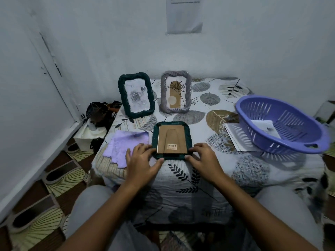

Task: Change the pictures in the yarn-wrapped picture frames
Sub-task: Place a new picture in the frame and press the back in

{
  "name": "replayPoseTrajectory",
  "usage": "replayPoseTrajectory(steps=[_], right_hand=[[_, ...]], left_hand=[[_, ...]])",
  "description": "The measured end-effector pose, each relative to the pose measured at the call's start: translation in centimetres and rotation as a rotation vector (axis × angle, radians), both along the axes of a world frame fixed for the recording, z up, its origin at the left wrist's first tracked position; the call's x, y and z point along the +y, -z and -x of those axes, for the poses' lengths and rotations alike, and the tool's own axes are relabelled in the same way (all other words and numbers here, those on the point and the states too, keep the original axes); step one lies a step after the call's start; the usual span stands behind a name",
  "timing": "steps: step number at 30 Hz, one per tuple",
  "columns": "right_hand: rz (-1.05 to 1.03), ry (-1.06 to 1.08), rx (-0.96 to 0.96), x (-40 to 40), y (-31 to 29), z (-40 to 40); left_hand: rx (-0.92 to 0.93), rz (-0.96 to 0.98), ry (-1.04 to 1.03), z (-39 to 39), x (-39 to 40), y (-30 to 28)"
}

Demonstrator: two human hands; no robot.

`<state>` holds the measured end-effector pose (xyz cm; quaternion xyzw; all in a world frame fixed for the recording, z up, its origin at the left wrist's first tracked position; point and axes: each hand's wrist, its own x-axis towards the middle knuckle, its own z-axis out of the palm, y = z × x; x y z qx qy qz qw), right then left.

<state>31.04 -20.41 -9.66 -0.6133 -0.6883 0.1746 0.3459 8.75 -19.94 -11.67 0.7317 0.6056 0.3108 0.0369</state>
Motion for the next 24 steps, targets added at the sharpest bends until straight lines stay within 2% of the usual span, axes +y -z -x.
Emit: replayPoseTrajectory(steps=[7,24], right_hand=[[0.006,0.124,0.060,0.01,0.06,1.02],[0.040,0.113,0.105,0.51,0.47,0.79]], left_hand=[[-0.120,-0.012,-0.078,-0.60,-0.13,-0.44],[-0.166,0.009,-0.109,-0.65,0.40,-0.61]])
